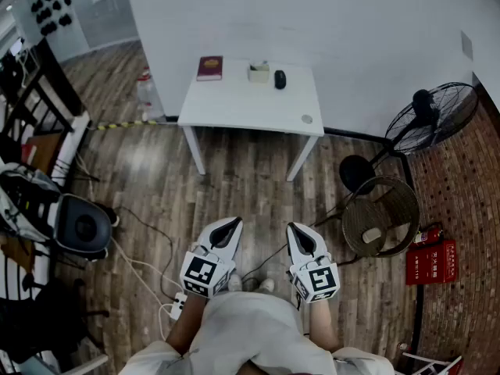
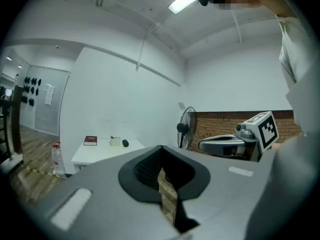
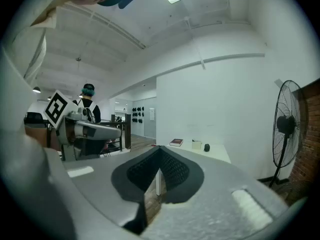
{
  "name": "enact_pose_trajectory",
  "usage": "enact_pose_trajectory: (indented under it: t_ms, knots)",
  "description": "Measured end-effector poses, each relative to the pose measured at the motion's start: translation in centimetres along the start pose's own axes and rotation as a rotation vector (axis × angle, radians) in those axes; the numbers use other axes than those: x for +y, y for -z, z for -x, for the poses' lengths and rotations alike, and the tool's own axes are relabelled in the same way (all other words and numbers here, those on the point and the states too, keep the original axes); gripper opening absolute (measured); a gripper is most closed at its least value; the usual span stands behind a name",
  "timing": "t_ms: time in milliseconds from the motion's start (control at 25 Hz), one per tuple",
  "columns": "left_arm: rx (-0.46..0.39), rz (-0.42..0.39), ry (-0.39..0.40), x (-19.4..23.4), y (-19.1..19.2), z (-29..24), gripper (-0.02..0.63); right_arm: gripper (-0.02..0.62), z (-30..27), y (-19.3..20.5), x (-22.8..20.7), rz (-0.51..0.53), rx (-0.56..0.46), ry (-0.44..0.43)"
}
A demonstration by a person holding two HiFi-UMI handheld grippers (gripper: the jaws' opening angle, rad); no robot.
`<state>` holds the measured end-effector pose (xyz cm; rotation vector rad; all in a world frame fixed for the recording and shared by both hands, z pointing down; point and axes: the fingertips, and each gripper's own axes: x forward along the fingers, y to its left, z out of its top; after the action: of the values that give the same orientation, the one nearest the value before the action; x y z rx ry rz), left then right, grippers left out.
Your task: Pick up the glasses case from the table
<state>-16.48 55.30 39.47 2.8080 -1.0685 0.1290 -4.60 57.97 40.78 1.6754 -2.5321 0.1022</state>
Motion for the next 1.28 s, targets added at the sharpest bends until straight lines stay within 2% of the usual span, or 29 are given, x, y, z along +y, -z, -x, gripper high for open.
enact_pose_trajectory:
  t_ms: [440, 920, 1280]
  knots:
    - [-0.006, -0.017, 0.058, 2.5, -0.2, -0.9, 0.015, 0.005, -2.7, 0.1, 0.1, -0.035, 0.007, 0.063]
    - [-0.022, -0.018, 0.054, 5.5, -0.6, -3.9, 0.015, 0.005, -6.5, -0.8, -1.0, 0.017, -0.002, 0.046]
    - [-0.004, -0.017, 0.016, 10.6, -2.6, -13.3, 0.014, 0.005, -15.3, -2.1, -8.7, -0.002, 0.003, 0.001]
